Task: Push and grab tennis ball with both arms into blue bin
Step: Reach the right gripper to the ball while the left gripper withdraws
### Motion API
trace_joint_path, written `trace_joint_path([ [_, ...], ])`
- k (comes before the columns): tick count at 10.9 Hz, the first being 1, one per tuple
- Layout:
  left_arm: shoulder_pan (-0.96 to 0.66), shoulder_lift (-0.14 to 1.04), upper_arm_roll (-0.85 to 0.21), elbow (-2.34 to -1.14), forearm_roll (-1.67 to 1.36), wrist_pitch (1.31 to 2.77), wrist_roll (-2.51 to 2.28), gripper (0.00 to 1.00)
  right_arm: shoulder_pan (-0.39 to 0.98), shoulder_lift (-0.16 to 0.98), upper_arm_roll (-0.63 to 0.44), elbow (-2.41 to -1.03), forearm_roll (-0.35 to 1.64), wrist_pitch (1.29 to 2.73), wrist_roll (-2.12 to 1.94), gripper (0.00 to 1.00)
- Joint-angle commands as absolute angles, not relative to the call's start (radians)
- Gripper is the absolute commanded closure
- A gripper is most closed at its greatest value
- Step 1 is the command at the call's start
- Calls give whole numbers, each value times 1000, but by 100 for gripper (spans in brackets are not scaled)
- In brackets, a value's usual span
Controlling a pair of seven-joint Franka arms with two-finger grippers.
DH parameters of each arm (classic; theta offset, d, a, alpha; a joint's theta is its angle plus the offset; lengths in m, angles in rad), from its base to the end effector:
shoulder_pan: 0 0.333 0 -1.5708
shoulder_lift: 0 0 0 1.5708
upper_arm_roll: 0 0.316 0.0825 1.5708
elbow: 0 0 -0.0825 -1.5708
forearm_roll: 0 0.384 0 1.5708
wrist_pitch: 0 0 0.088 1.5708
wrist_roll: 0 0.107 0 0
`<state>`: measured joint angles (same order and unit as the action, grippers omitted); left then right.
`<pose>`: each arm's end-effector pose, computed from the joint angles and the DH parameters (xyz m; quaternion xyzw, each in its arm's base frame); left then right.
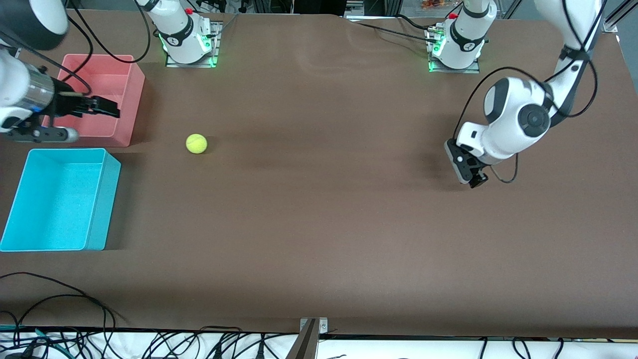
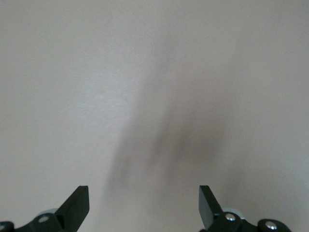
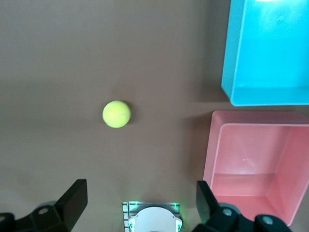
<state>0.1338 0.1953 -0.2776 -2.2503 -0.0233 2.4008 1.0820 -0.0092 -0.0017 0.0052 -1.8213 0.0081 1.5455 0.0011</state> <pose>0.5297 -0.0771 0.2783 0.8235 -0.5660 -0.0013 0.0392 0.5302 -0.0012 0.5077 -0.9906 0.0030 0.1366 0.0042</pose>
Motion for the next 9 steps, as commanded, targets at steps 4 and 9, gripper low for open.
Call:
trace_joint_path([
  [4, 149, -24, -281, -2298, -35, 2319, 1091, 0, -14, -132, 2, -2276, -98, 1863, 17, 0],
  [9, 162, -179, -281, -2287, -41, 2292, 1083, 0, -23, -81, -21, -2327, -132, 1948, 11, 0],
])
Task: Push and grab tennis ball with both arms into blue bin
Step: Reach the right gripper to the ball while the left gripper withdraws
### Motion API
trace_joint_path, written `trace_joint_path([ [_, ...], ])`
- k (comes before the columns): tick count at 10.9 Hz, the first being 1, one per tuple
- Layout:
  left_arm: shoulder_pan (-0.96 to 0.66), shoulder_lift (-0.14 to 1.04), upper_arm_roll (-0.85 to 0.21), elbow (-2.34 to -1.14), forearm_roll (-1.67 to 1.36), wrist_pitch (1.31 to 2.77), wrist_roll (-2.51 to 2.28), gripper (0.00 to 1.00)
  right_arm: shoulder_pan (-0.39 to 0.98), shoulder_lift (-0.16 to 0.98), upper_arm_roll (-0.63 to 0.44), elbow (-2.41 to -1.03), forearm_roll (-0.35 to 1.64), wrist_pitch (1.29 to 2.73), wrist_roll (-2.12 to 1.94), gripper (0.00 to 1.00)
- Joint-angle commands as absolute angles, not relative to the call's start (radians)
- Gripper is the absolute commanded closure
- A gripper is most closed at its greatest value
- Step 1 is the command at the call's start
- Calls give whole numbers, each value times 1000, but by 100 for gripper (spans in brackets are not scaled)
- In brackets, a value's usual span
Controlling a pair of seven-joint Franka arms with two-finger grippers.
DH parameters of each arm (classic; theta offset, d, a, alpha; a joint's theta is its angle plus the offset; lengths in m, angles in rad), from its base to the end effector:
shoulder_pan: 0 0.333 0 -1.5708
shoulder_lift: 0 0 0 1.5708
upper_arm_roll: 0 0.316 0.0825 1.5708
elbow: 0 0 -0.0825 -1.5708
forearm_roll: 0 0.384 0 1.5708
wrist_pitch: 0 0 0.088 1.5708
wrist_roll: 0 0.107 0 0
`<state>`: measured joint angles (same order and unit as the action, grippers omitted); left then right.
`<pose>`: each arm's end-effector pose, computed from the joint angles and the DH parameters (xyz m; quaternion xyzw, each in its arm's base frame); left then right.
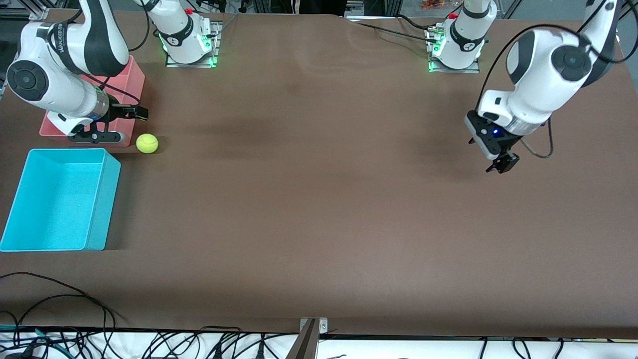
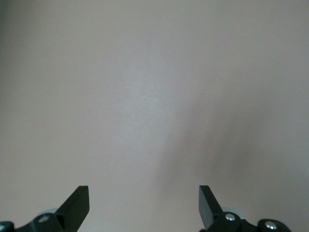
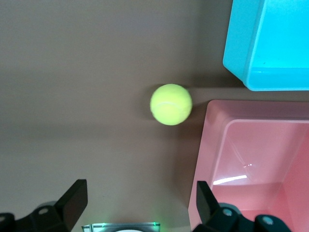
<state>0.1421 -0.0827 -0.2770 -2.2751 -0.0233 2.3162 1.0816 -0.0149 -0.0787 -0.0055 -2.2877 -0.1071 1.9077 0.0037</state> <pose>0.5122 -0.0710 0.4012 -0.8232 0.5645 -0.0527 0.0296 0.4672 -0.0172 0.3640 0.9875 0.0132 -0.1502 0.0458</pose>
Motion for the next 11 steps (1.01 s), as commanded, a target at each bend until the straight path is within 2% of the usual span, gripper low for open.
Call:
trace_joint_path([
  [1, 169, -186, -281, -2277, -41, 2292, 1083, 0, -23, -71, -21, -2329, -133, 1947, 11, 0],
  [6, 169, -187, -252, -2255, -49, 2264, 1083, 0, -23, -43, -37, -2327, -149, 1968, -3, 0],
  [11, 167, -201, -226, -2226, -49, 2223, 1059, 0, -25, 112, -66, -2329, -210, 2175, -20, 0],
])
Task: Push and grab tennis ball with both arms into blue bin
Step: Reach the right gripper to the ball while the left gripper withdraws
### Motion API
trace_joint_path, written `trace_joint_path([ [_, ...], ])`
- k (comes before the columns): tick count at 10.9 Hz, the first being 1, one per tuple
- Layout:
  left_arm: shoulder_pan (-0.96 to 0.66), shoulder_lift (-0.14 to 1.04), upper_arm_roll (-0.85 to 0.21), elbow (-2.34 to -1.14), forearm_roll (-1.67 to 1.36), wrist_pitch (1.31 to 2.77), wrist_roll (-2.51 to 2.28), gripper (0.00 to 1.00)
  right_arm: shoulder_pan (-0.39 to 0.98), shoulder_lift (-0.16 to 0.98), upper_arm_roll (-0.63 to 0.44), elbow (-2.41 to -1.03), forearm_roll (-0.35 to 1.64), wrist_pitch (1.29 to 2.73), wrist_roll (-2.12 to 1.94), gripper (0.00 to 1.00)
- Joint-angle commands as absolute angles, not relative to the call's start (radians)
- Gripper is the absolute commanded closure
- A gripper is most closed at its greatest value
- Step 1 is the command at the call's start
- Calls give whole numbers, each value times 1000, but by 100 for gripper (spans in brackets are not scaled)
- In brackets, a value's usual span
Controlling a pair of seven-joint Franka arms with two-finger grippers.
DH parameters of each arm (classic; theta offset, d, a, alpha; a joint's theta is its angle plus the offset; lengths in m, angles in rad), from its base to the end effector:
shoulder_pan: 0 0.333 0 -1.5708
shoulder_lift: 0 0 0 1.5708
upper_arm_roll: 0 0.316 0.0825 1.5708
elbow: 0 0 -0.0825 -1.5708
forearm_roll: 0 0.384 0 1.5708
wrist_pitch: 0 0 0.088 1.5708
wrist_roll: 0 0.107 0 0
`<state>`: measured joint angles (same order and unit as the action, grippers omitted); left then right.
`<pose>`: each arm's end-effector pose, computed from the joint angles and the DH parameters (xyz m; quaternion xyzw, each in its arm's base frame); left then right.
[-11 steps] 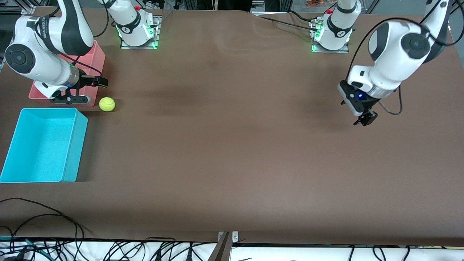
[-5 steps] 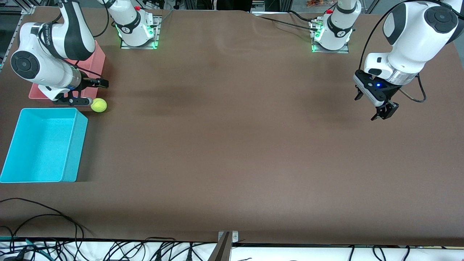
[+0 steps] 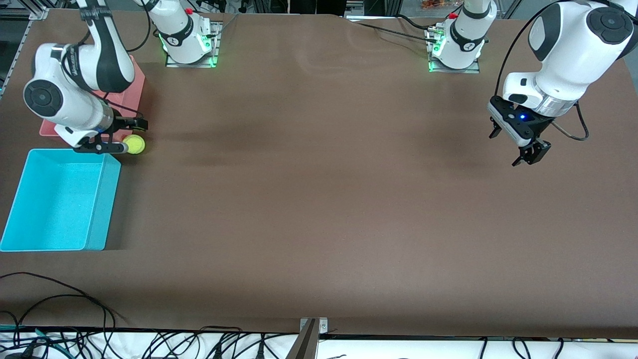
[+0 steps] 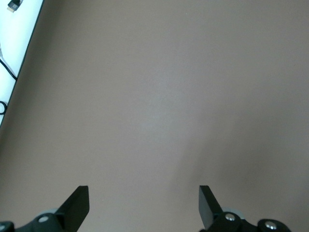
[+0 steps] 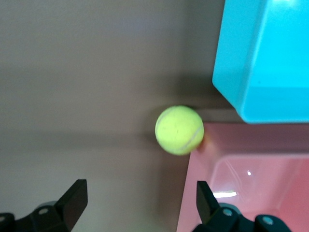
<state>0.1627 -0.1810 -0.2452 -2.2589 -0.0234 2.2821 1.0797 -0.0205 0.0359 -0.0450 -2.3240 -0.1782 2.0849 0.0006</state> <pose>0.5065 -0.0458 0.4546 -0.8352 0.5408 -0.0814 0.0584 0.4775 -0.0402 0.3051 0.9878 0.0212 -0.1388 0.0671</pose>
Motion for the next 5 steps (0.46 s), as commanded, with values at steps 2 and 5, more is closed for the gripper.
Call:
trace_joint_path([
  [2, 160, -202, -216, -2169, -48, 2137, 944, 0, -23, 162, -72, -2327, -222, 2195, -28, 0],
  [5, 158, -204, -212, -2106, -38, 2028, 844, 0, -25, 199, -87, -2327, -278, 2250, -31, 0],
])
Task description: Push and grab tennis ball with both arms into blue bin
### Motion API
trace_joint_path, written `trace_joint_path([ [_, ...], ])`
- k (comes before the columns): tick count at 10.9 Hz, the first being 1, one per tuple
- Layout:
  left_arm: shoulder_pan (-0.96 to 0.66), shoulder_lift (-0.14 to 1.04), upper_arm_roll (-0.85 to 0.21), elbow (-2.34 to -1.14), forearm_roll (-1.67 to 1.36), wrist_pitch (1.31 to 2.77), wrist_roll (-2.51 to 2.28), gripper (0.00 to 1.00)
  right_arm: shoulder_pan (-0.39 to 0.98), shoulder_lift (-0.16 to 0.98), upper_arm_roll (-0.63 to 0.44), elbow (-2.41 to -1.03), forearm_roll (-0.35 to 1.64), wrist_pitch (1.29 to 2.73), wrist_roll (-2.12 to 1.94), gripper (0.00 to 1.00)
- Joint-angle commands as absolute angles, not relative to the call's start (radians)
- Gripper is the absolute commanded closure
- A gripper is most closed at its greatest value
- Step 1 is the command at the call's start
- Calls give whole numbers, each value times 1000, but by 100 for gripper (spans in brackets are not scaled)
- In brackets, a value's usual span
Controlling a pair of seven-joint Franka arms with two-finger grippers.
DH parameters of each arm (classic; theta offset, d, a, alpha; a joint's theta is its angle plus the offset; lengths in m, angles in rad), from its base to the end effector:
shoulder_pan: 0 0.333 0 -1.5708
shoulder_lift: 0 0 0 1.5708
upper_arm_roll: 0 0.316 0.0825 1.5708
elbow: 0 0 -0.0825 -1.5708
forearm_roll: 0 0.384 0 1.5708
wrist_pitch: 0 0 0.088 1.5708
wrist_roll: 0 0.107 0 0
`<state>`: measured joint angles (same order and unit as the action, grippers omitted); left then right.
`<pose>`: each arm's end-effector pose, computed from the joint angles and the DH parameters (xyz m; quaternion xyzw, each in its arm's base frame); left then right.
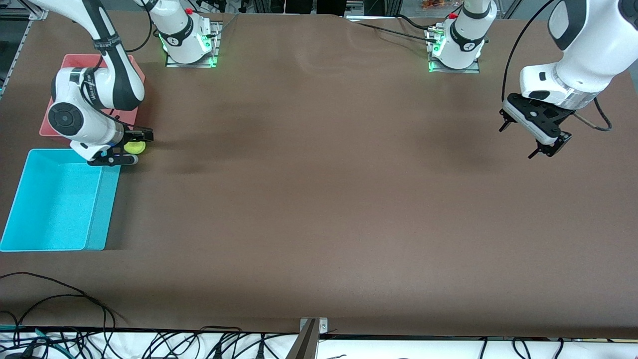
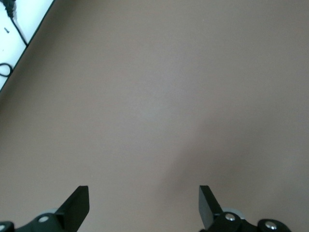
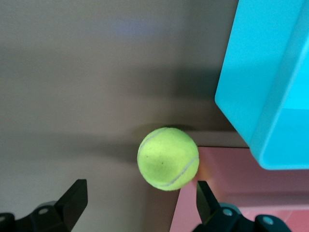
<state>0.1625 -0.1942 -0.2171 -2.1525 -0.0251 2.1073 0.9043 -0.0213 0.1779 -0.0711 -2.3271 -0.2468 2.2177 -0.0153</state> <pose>0.5093 -0.0337 0.4951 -0.8877 0.4547 -0.0619 0.0386 0.4838 -0.0534 0.2430 0.9842 0.0492 -0.1471 0.0851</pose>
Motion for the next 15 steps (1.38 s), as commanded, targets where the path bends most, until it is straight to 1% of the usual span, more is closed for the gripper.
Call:
trace_joint_path([
  [1, 156, -204, -203, -2079, -38, 1987, 825, 0, -25, 218, -87, -2329, -279, 2267, -31, 0],
  [4, 155, -204, -183, -2005, -35, 1872, 763, 0, -25, 238, -89, -2329, -293, 2276, -34, 0],
  [7, 143, -204, -146, -1979, -35, 1819, 761, 0, -25, 250, -94, -2329, -336, 2276, -37, 0],
  [10, 135, -202, -137, -1898, -34, 1717, 681, 0, -23, 282, -94, -2327, -369, 2293, -38, 0],
  [14, 132, -202, -133, -1868, -32, 1675, 658, 0, -25, 316, -94, -2327, -371, 2306, -37, 0],
  [15, 132, -202, -132, -1864, -32, 1652, 650, 0, -25, 318, -94, -2324, -370, 2304, -28, 15],
])
